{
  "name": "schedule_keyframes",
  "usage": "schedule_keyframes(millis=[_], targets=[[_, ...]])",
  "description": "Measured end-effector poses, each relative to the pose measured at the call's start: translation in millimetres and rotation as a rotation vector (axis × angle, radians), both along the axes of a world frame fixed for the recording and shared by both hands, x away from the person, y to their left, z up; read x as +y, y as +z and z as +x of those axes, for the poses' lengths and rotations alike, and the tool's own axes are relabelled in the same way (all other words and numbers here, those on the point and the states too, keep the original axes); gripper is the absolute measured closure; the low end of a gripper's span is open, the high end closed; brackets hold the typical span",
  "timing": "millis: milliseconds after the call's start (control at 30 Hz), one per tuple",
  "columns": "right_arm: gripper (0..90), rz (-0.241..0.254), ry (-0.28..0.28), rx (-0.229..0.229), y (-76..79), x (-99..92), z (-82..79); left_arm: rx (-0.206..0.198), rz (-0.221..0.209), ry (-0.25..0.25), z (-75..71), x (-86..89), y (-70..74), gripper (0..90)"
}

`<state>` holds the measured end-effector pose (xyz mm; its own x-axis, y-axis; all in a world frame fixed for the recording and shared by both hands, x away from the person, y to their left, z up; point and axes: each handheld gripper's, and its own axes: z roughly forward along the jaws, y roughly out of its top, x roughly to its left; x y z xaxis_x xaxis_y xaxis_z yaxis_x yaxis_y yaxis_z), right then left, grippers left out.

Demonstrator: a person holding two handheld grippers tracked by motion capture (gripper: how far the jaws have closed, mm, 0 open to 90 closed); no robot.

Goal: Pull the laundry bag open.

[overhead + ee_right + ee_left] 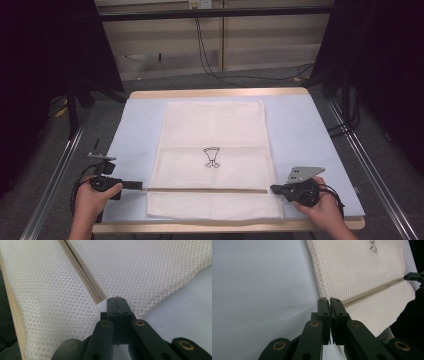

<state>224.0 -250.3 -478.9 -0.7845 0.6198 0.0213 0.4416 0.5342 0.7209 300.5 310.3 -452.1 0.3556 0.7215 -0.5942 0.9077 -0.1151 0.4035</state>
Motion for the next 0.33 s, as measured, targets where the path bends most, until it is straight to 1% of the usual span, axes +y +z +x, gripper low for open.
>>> schedule_keyframes(millis=[33,67,100,133,167,200,233,267,300,333], targets=[[90.0,-0.002,0.0,-0.009,-0.1,0.2,-0.7,-0.044,0.012,-0.007,0.4,2.6,1.7,86.0],[89.6,-0.003,-0.001,-0.017,-0.2,0.3,-1.4,-0.067,0.019,-0.005,-0.3,4.1,3.5,82.8],[84.2,-0.008,-0.001,-0.027,0.9,-0.3,-1.9,-0.096,0.037,0.006,-1.4,5.3,5.3,71.5],[75.7,0.003,-0.01,-0.033,3.2,-1.2,-2.3,-0.119,0.035,0.018,-2.8,7.0,6.8,63.4],[60.2,0.018,-0.033,-0.048,5.5,-3.0,-1.7,-0.147,0.039,0.001,-3.7,9.9,8.3,56.1],[56.9,0.014,-0.068,-0.067,7.6,-4.8,-0.7,-0.163,0.038,0.014,-5.0,9.9,9.1,52.4],[59.8,0.013,-0.076,-0.07,9.0,-6.8,-0.5,-0.202,0.06,0.013,-5.8,10.8,10.1,45.8],[56.9,0.024,-0.088,-0.08,11.1,-10.5,0.0,-0.216,0.087,0.007,-6.0,12.1,11.1,38.4],[53.0,0.04,-0.097,-0.083,12.0,-12.5,0.6,-0.216,0.095,0.011,-6.2,14.3,12.3,38.5],[46.9,0.046,-0.124,-0.082,13.8,-15.0,1.0,-0.223,0.085,0.034,-6.7,14.0,12.4,37.3]])
